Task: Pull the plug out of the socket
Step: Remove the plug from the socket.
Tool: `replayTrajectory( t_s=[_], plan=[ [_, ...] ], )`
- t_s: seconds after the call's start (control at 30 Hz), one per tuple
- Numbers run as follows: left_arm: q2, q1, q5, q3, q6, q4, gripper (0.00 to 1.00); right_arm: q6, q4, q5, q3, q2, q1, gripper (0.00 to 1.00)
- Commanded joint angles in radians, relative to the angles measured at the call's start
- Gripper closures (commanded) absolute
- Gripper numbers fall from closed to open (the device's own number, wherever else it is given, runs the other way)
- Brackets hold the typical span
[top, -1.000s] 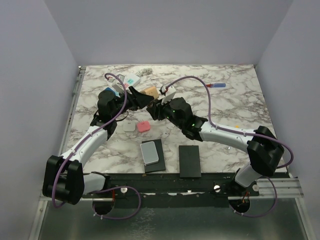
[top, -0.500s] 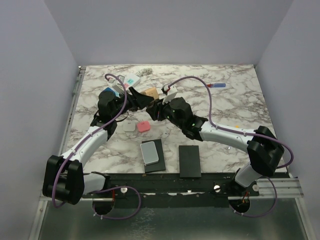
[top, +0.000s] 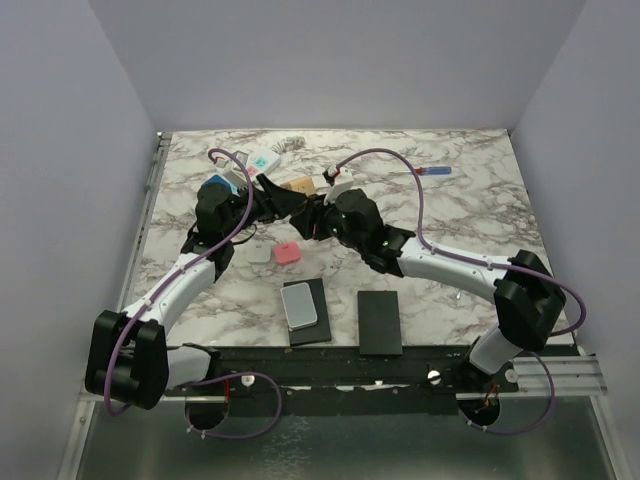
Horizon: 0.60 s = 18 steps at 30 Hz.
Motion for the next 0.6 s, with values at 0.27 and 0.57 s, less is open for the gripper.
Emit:
replayTrajectory(
  t_s=[0.27, 0.57],
  plan=[
    [-0.026, 0.056, -0.064, 0.018, 0.043, 0.097, 1.0, -0.096, -0.049, 0.054, -0.066, -0.01, 0.005, 0.99],
    [-0.001, 0.057, -0.017, 0.038, 0.048, 0.094, 1.0, -0.211, -0.065, 0.173, -0.077, -0.064, 0.002, 0.99]
  ],
)
